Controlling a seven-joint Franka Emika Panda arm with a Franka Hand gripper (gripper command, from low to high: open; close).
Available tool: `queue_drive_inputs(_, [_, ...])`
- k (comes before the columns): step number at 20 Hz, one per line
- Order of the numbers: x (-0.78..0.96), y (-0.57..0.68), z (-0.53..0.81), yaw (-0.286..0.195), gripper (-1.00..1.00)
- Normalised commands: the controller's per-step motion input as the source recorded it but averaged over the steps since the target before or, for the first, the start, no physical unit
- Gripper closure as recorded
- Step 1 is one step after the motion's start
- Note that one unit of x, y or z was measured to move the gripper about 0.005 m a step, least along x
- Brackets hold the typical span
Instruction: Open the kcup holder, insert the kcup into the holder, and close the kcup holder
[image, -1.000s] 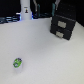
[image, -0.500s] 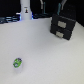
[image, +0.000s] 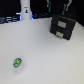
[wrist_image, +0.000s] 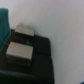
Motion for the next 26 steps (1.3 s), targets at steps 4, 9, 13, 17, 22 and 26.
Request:
queue_drive_inputs(4, [-0.33, 0.69, -0.17, -0.151, -1.0])
queue_drive_inputs(9, [-0.26, 0.61, -0.26, -0.136, -1.0])
queue_drive_inputs(13, [-0.13, 0.43, -0.37, -0.094, -1.0])
queue_drive_inputs(17, [-0.11, 0.38, -0.38, -0.067, -1.0])
queue_drive_inputs(22, [-0.1, 0.31, -0.4, -0.059, -1.0])
queue_drive_inputs(26, [-0.19, 0.2, -0.45, -0.042, -1.0])
